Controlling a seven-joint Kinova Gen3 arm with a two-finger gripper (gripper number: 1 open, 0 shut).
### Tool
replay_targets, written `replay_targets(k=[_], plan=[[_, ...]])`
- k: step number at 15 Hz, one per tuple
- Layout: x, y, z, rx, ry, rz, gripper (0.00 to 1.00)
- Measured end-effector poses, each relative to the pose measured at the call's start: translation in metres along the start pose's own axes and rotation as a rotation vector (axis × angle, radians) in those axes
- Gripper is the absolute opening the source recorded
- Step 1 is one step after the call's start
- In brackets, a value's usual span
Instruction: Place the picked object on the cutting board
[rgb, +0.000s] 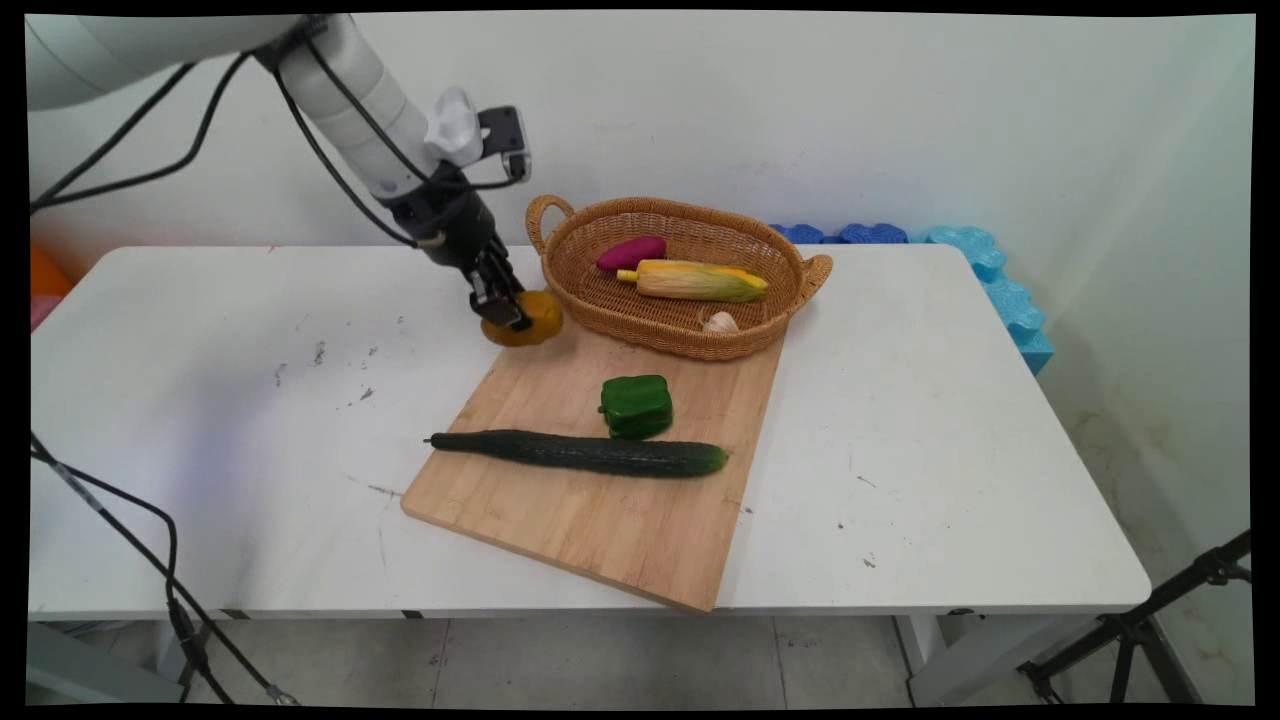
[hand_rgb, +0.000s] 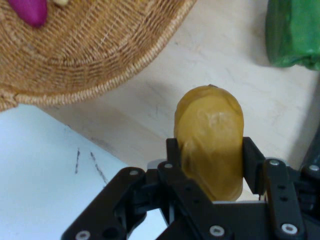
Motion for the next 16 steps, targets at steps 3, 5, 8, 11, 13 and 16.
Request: replay_targets(k=[3, 5, 8, 11, 13, 16], plan=[[-0.009, 0.0, 0.018, 0.004, -0.013, -0.019, 0.0], [-0.011, 0.001, 0.027, 0.002, -0.015, -0.025, 0.0], [-0.013, 0.002, 0.038, 0.0, -0.012, -0.029, 0.0], [-0.014, 0.003, 0.046, -0.003, -0.008, -0.029, 0.0], [-0.013, 0.005, 0.053, -0.007, -0.003, -0.029, 0.0], [-0.014, 0.009, 0.059, -0.013, 0.002, -0.029, 0.0]])
